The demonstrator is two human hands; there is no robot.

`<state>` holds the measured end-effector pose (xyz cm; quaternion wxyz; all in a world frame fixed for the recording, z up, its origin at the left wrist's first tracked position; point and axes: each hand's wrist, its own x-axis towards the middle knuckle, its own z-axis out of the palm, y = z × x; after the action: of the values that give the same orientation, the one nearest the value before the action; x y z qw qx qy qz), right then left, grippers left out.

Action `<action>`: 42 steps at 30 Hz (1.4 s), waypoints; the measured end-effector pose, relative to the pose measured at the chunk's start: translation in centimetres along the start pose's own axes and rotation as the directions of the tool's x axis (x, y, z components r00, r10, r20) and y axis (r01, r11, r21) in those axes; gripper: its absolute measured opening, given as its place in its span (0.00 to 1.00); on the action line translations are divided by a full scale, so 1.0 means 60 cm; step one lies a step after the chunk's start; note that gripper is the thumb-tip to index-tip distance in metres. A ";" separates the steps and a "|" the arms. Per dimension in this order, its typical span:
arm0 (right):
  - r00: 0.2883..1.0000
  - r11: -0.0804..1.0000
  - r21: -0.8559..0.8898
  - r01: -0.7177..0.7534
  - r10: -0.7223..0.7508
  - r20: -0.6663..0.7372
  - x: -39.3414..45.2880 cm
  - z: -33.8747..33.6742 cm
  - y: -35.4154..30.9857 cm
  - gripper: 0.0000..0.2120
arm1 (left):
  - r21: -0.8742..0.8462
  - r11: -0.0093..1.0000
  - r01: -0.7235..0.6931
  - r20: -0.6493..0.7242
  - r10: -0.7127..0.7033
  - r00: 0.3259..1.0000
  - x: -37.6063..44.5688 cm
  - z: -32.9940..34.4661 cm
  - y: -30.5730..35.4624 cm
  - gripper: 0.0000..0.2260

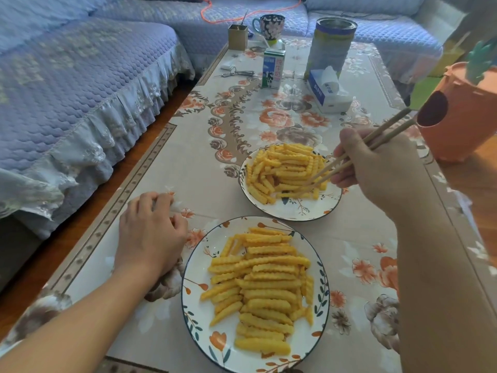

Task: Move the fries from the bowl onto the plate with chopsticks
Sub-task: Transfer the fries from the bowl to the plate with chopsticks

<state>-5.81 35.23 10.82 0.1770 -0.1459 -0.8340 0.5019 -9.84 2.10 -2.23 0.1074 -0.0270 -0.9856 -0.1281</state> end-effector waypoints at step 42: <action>1.000 1.000 -0.006 -0.002 0.002 -0.004 -0.008 0.012 -0.009 0.20 | 0.012 1.000 -0.005 -0.008 0.005 1.000 -0.001 0.003 -0.002 0.15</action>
<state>-5.72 34.22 10.95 0.1775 -0.1482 -0.8350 0.4993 -9.80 2.04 -2.45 0.1119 -0.0283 -0.9858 -0.1222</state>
